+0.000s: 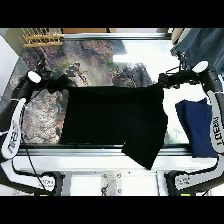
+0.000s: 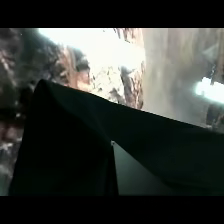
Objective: Fold the clothes and pants, and hang the long-sleeved shirts on hangers.
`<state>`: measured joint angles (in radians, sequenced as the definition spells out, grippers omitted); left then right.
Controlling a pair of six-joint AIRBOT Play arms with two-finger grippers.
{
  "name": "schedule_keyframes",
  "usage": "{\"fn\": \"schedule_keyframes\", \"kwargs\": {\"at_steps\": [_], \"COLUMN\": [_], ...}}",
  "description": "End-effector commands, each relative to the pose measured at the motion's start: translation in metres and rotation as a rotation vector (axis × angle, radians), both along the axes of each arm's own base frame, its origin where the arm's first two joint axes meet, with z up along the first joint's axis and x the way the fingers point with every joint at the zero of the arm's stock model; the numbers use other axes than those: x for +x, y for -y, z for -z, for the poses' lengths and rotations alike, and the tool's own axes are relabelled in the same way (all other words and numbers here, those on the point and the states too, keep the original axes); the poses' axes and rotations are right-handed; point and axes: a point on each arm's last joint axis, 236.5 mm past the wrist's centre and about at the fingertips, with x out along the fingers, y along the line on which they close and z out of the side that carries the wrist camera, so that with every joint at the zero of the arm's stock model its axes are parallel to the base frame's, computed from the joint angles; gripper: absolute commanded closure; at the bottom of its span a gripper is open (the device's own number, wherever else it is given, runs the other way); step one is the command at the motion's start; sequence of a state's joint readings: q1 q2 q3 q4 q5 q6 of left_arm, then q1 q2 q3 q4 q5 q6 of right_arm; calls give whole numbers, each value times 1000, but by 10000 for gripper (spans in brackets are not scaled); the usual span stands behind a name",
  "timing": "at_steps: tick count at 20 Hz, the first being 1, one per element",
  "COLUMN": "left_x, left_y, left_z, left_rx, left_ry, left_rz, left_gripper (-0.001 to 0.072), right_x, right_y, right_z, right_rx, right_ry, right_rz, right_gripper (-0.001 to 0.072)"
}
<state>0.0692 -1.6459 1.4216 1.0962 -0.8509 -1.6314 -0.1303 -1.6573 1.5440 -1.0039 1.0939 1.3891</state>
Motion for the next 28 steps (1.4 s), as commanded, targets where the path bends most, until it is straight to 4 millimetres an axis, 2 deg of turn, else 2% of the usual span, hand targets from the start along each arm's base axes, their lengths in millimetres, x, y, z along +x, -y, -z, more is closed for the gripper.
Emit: {"fn": "schedule_keyframes", "kwargs": {"at_steps": [1, 4, 6, 8, 13, 16, 19, 22, 23, 24, 25, 27, 28], "left_x": [9, -4, -17, -33, -84, -113, -133, -137, -137, -135, -132, -127, -129], "left_y": [-4, -11, -12, -11, -8, -6, -5, -4, -4, -4, -5, -11, -17], "left_z": [7, -5, -7, 2, 47, 77, 98, 101, 99, 93, 84, 55, 38], "left_rx": [-9, -2, 1, 3, -1, -6, -12, -15, -15, -13, -10, -2, 5], "left_ry": [-42, -52, -42, -50, -163, -238, -291, -304, -298, -282, -256, -186, -158], "left_rz": [18, 22, 5, -10, -13, -23, -31, -31, -31, -31, -34, -44, -48], "left_gripper": [702, 701, 701, 701, 701, 701, 701, 701, 688, 469, 299, 280, 280], "right_x": [11, -1, -14, -32, -100, -132, -153, -159, -158, -156, -154, -149, -147], "right_y": [25, 46, 48, 45, 38, 34, 29, 27, 23, 18, 15, 16, 19], "right_z": [13, 4, -2, 2, 43, 72, 93, 99, 98, 95, 91, 75, 60], "right_rx": [-102, -211, -231, -235, -243, -233, -212, -203, -186, -158, -140, -137, -143], "right_ry": [16, 3, -3, -30, -150, -212, -278, -302, -299, -294, -286, -250, -217], "right_rz": [53, 59, 50, 41, 24, 27, 22, 20, 25, 34, 41, 41, 47], "right_gripper": [703, 703, 704, 704, 703, 702, 700, 686, 636, 413, 246, 243, 242]}}
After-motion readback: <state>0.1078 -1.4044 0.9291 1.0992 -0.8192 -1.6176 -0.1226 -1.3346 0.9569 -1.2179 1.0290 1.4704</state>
